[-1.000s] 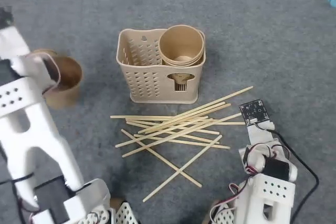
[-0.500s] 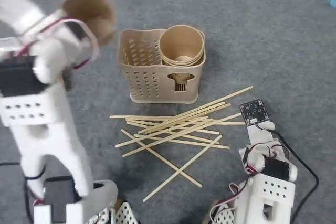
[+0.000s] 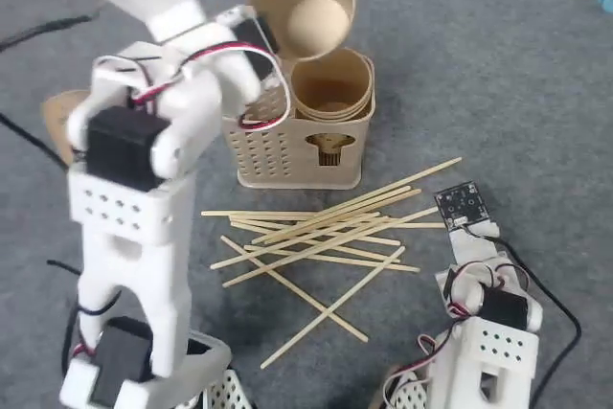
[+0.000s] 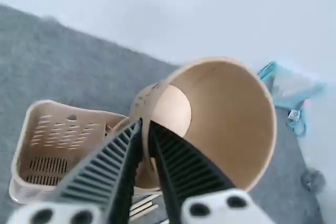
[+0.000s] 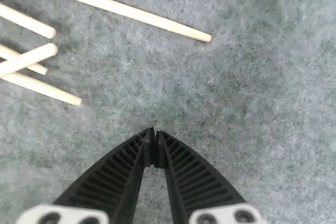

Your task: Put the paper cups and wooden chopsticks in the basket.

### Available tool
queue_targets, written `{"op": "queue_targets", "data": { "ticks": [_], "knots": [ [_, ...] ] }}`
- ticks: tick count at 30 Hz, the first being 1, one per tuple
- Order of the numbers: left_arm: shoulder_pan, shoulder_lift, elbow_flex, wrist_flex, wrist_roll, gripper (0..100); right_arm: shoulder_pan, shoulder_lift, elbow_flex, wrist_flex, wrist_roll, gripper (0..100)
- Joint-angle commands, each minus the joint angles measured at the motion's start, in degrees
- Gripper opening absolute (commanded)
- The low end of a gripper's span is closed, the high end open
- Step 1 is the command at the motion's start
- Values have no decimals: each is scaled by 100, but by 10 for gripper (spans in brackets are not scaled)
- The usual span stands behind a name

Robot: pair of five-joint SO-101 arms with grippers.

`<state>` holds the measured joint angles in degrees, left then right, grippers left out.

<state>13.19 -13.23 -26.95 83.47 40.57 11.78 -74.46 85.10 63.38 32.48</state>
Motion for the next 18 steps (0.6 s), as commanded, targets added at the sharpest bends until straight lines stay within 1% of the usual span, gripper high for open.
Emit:
{"op": "queue_targets", "data": {
  "ticks": [1,6,10,16,18],
  "knots": [
    [53,-202,382,-352,44,12,-4,-101,-9,-22,114,8],
    [44,-237,760,-325,35,12,-4,-101,-9,-22,114,8],
    [44,-237,1015,-114,26,12,-4,-101,-9,-22,123,8],
    [53,-202,1420,-167,18,12,-4,-101,-9,-22,123,8],
    [53,-202,1569,-290,-114,12,-4,-101,-9,-22,123,8]
  ]
}}
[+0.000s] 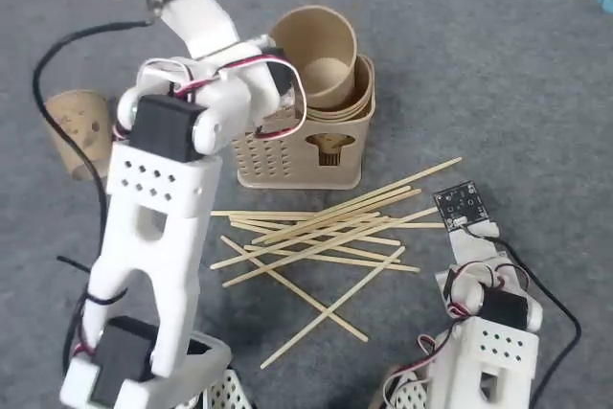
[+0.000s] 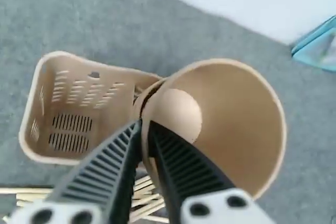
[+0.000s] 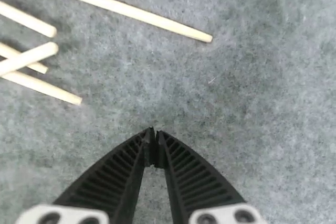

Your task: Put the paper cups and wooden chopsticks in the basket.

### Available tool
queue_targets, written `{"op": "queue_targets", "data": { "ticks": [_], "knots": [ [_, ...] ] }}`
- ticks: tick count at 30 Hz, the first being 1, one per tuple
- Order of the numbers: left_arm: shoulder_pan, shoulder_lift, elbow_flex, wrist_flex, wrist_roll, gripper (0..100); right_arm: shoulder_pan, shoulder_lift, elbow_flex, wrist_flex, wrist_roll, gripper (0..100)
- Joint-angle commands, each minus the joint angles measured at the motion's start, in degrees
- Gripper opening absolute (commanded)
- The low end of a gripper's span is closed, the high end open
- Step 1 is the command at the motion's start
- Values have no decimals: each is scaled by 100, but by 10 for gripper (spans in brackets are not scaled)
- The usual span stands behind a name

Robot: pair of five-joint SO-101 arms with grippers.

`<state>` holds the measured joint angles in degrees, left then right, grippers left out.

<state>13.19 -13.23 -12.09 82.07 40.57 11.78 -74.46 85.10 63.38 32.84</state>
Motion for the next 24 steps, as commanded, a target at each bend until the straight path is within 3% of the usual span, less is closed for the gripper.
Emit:
{"op": "queue_targets", "data": {
  "ticks": [1,5,11,14,19,24],
  "knots": [
    [53,-202,154,-193,-211,13,-4,-101,-9,-22,88,8],
    [70,-202,418,-202,-527,36,-4,-101,-9,-22,88,8],
    [26,-299,391,-105,-615,310,-13,-101,-9,-22,88,8],
    [0,-571,321,-105,-633,341,-13,-101,-9,-22,88,8],
    [-730,-1310,330,-114,-651,322,-4,-101,-9,-22,88,8],
    [-2286,-1688,347,-211,-756,322,-22,-101,-9,-22,88,8]
  ]
}}
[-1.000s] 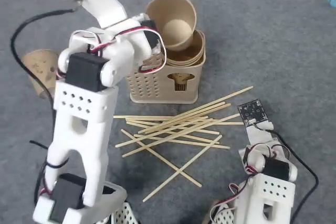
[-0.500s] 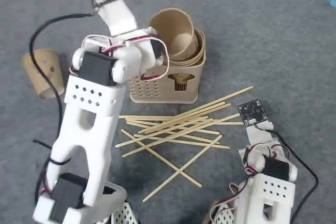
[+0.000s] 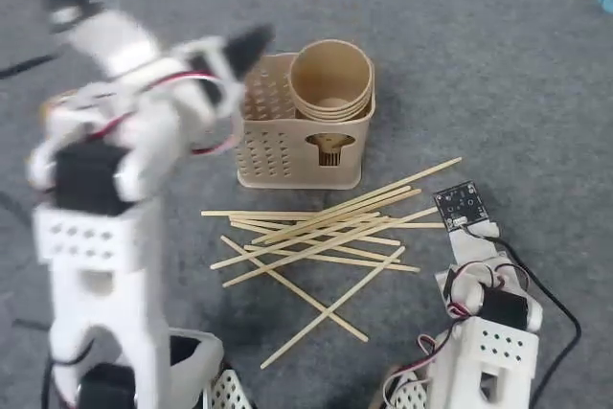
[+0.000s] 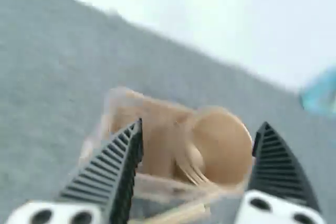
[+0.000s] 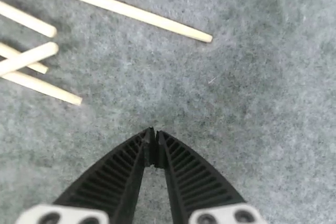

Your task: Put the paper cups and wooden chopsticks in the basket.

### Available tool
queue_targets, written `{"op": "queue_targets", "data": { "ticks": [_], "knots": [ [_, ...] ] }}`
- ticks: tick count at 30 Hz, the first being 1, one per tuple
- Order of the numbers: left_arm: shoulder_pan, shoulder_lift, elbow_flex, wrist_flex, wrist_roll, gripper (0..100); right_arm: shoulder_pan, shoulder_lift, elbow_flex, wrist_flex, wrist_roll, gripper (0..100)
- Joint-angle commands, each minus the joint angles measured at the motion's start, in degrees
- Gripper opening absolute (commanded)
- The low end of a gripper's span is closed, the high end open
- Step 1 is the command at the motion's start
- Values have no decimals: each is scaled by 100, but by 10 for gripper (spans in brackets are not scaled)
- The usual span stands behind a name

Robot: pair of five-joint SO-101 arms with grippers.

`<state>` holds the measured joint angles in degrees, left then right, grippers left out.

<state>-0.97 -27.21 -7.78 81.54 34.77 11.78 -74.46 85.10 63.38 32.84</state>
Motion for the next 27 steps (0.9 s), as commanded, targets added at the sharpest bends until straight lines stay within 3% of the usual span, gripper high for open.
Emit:
{"op": "queue_targets", "data": {
  "ticks": [1,5,9,14,27],
  "knots": [
    [-1213,-264,-84,-237,-334,321,-31,-101,-9,-22,88,8],
    [-2215,229,-75,-624,-844,264,-31,-101,-9,-22,88,8],
    [-2752,1081,-101,-1020,-1099,156,-31,-101,-9,-22,88,8],
    [-3059,2110,-110,-1626,-1152,67,-22,-101,-9,-22,88,8],
    [-3297,4149,-119,-3780,-1160,59,-31,-101,-9,-13,70,8]
  ]
}}
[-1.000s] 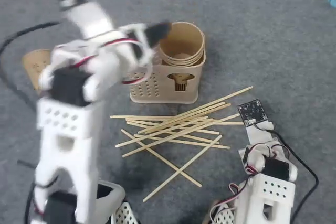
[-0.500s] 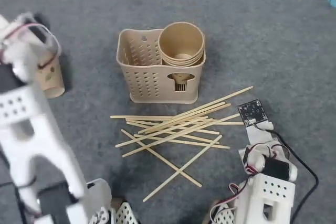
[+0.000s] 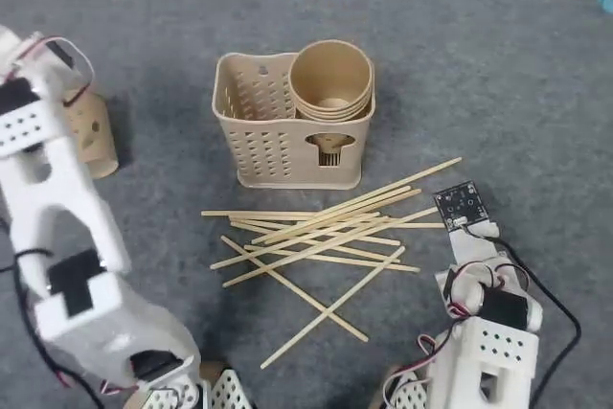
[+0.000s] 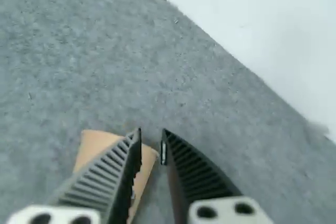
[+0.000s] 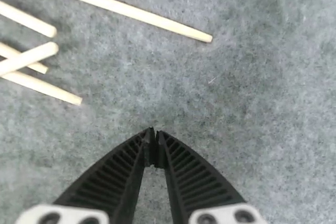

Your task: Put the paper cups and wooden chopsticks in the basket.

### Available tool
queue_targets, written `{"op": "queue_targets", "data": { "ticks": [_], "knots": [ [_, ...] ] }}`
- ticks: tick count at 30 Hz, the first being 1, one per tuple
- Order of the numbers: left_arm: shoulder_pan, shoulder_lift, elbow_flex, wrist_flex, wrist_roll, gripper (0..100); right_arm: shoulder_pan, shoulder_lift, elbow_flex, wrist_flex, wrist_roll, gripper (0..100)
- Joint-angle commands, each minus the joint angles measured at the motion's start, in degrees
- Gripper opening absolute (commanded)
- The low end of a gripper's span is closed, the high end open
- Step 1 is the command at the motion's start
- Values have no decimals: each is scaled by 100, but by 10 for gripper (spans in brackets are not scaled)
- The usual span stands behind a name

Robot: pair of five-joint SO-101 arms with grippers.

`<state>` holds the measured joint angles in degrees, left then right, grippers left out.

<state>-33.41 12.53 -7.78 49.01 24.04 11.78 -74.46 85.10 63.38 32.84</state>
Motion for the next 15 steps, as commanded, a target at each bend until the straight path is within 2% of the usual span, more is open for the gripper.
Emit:
{"op": "queue_targets", "data": {
  "ticks": [1,5,8,12,15],
  "knots": [
    [-53,316,-119,-721,-88,59,-31,-101,-9,-13,62,8],
    [-62,949,-233,-1424,-88,59,-40,-101,-9,-13,62,8],
    [-132,1556,-752,-1538,-88,59,-40,-101,-9,-13,62,8],
    [-229,2576,-1947,-1160,-88,59,-40,-101,-9,-13,62,8],
    [-264,3367,-3099,-519,-88,60,-40,-101,-9,-13,62,8]
  ]
}}
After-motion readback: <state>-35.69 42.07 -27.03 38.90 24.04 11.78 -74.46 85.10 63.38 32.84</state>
